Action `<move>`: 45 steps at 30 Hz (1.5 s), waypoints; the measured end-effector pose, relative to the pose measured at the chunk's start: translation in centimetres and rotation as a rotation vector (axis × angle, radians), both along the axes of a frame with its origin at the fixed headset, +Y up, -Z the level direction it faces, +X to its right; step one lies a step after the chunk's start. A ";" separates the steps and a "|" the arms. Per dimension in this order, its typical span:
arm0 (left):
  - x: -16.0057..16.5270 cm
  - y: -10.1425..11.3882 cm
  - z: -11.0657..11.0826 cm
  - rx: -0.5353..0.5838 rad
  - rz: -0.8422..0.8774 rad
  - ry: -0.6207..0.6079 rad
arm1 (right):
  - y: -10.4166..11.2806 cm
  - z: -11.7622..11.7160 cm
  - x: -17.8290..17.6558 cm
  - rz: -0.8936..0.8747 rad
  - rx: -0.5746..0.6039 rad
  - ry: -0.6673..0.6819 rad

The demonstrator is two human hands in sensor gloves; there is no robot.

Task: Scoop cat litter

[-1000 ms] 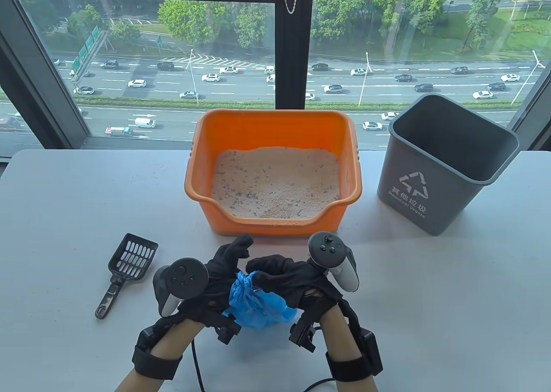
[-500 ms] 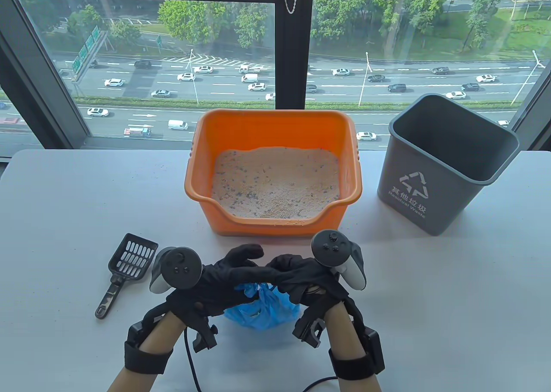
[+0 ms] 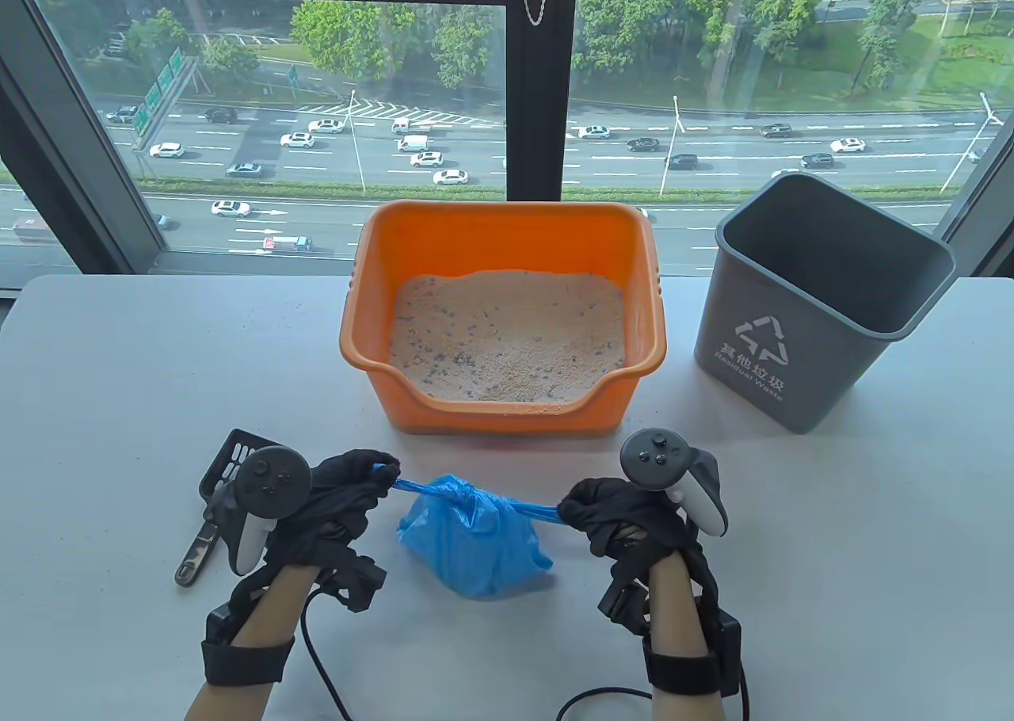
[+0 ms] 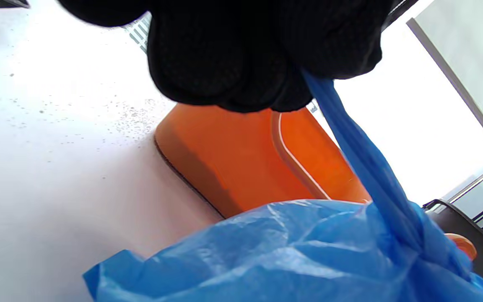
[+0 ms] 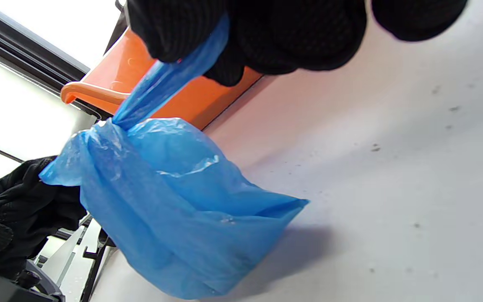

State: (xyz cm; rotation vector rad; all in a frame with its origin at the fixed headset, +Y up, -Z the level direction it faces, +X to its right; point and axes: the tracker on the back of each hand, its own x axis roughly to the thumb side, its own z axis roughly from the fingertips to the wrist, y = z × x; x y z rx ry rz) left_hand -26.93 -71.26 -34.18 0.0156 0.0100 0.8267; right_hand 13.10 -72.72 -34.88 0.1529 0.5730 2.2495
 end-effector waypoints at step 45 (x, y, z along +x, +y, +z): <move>6.5 -2.3 2.0 -0.156 -0.801 -0.231 | 28.0 -5.1 2.5 0.636 0.817 -0.507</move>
